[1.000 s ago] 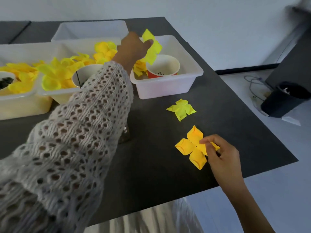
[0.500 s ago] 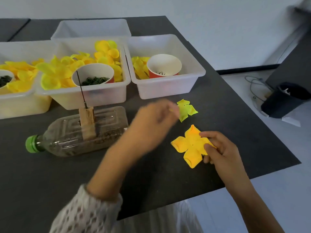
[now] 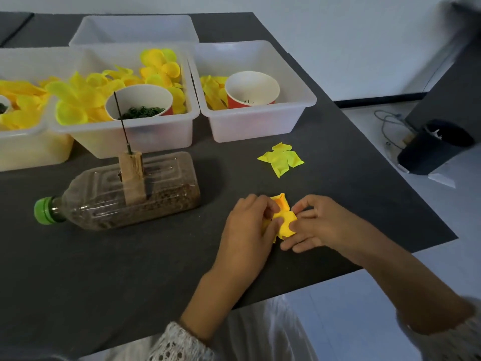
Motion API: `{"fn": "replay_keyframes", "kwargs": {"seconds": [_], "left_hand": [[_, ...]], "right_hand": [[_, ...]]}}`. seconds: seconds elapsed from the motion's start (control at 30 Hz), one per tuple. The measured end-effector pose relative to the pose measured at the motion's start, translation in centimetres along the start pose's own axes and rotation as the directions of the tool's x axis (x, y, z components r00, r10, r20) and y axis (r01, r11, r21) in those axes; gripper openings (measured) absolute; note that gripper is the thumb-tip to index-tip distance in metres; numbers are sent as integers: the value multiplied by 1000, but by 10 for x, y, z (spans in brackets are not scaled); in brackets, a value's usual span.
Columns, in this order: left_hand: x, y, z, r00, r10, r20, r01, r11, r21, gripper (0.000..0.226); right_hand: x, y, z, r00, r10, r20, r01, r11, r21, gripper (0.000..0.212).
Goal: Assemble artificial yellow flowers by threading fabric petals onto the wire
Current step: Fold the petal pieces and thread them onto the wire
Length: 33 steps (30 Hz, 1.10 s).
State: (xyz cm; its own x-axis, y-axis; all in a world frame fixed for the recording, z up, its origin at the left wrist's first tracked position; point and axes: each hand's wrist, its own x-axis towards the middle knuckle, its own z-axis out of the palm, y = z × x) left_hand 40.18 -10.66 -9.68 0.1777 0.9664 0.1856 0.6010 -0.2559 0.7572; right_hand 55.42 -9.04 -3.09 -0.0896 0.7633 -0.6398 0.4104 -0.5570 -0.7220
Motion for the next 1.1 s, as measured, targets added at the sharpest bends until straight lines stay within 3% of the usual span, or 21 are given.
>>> {"fn": "replay_keyframes", "kwargs": {"seconds": [0.13, 0.3, 0.4, 0.57, 0.73, 0.93, 1.1], "left_hand": [[-6, 2, 2, 999, 28, -32, -26, 998, 53, 12], [-13, 5, 6, 996, 30, -78, -18, 988, 151, 15], [-13, 4, 7, 997, 22, -77, -10, 988, 156, 15], [-14, 8, 5, 996, -1, -87, 18, 983, 185, 21], [-14, 8, 6, 993, -30, -118, 51, 982, 182, 21], [-15, 7, 3, 996, -10, -89, 23, 989, 143, 22], [-16, 6, 0, 999, 15, -45, -9, 991, 132, 26]], "right_hand": [[3, -11, -8, 993, 80, 93, -67, 989, -132, 42], [6, -18, -6, 995, 34, 92, 10, 898, -441, 4], [8, -15, 1, 998, -36, 51, 59, 816, -575, 13], [2, -7, -1, 992, -111, 55, 122, 795, -594, 4], [-3, -11, -10, 996, -89, 5, 80, 864, -497, 4], [1, -3, -7, 983, -181, -12, 127, 736, -665, 21], [4, 6, -5, 970, -243, -29, 169, 751, -638, 20]]}}
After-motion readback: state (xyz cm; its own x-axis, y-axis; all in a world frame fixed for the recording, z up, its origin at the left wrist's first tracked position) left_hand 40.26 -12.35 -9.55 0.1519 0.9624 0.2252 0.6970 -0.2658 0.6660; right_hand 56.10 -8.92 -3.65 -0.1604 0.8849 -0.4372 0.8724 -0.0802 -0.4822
